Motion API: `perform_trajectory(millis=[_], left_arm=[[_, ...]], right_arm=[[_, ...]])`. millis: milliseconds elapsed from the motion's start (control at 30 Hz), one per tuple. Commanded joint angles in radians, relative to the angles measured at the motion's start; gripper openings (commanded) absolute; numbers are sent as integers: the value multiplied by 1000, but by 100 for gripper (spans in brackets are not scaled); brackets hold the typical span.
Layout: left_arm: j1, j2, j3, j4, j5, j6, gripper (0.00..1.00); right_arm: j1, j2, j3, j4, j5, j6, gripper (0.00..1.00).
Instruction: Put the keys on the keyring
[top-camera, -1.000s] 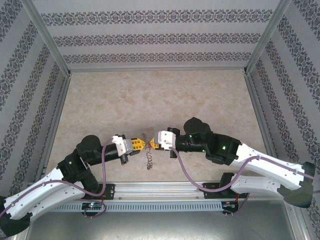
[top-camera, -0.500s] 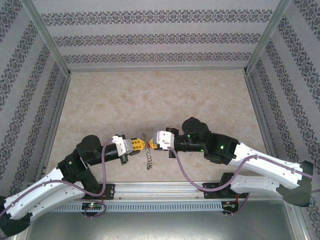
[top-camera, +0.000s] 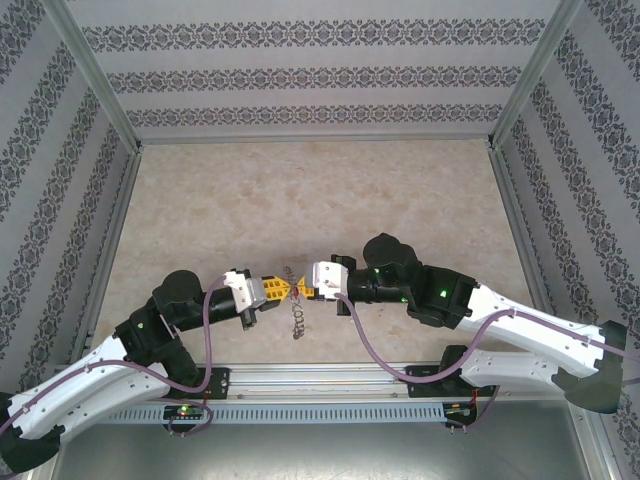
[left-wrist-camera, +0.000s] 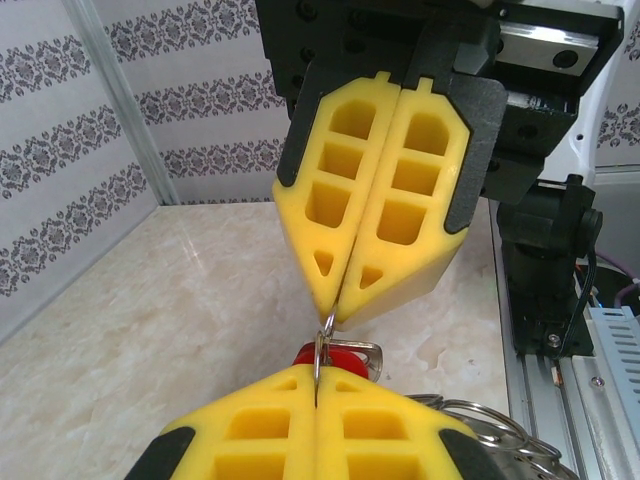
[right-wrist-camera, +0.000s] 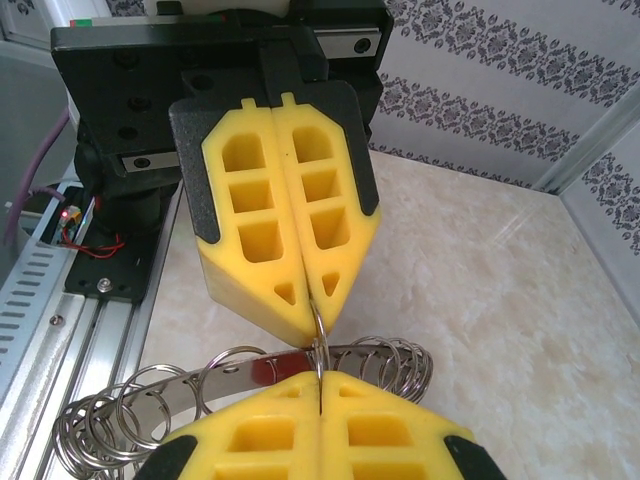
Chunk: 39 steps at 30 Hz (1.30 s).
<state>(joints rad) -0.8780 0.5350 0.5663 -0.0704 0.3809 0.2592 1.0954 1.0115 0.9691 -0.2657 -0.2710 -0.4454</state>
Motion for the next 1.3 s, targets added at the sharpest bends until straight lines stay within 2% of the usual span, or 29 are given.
perform_trajectory(millis=[0,533,1267], left_arm=[[-17,0,18,29,-3,24,0],[-17,3,22,22,-5,24,0],[-17,0,23,18,-8,25,0]], right_arm=[[5,7,41,13,-16,-14,0],[38,27,62,1,1,-36,0],[45,24,52,21,-42,-59,0]])
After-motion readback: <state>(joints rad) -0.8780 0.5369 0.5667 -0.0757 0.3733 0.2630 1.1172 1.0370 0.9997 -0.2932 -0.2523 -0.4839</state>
